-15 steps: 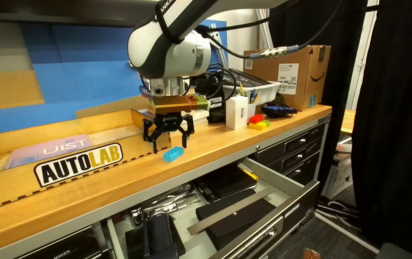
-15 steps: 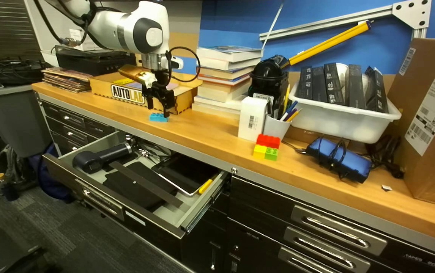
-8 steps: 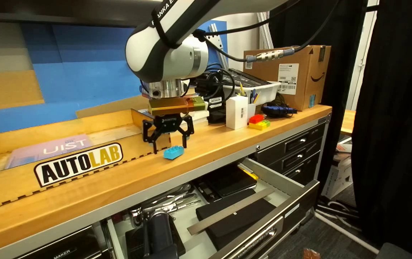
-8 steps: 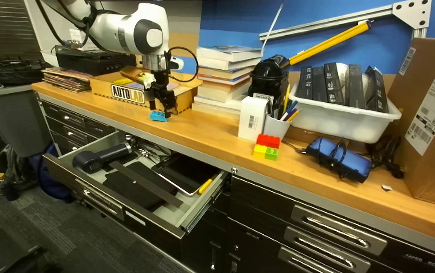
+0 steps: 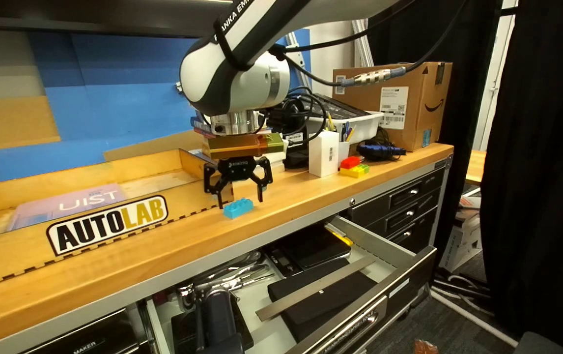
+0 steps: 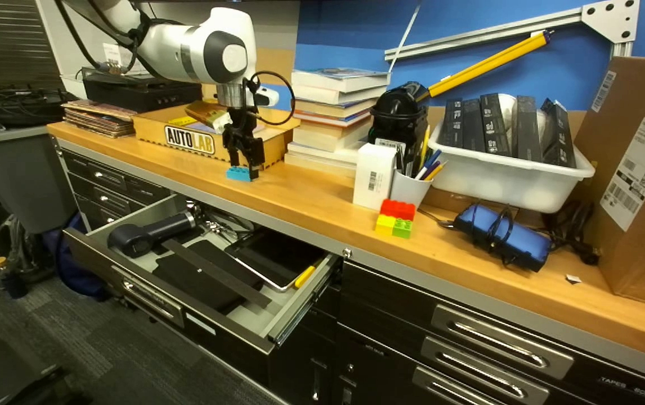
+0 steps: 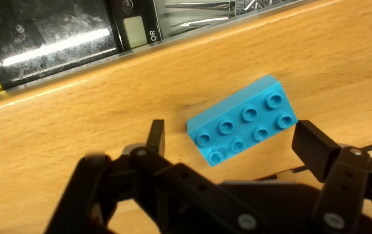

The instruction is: Put the blue object in the drawer and close the drawer

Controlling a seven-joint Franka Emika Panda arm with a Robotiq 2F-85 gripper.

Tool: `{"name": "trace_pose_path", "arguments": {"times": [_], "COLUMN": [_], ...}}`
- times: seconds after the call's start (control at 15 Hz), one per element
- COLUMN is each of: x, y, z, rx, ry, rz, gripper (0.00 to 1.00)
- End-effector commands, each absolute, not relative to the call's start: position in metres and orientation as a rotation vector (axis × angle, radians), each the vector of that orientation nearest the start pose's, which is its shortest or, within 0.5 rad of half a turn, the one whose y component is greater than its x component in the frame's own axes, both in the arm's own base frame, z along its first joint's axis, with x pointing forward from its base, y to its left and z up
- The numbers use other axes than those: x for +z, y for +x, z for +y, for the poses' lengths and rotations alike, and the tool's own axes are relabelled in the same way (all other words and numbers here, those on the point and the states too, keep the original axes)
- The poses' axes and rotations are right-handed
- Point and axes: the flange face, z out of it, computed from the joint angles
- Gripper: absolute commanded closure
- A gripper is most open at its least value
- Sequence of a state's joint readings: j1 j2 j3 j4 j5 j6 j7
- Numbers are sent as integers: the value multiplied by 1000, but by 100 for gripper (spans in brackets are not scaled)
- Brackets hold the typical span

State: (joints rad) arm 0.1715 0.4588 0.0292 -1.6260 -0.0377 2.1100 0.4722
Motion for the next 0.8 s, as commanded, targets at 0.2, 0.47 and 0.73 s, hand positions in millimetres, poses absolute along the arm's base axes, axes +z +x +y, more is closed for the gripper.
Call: {"name": "trace_pose_path", "arguments": {"times": [0.2,0.47,0.73], "x": [358,361,364], "y": [663,659,649], "z": [141,146,146], "rx": [-63,-59,-41], "ry": [-3136,-3132,-3126], "rz": [419,424,439], "gripper": [25,48,48]}}
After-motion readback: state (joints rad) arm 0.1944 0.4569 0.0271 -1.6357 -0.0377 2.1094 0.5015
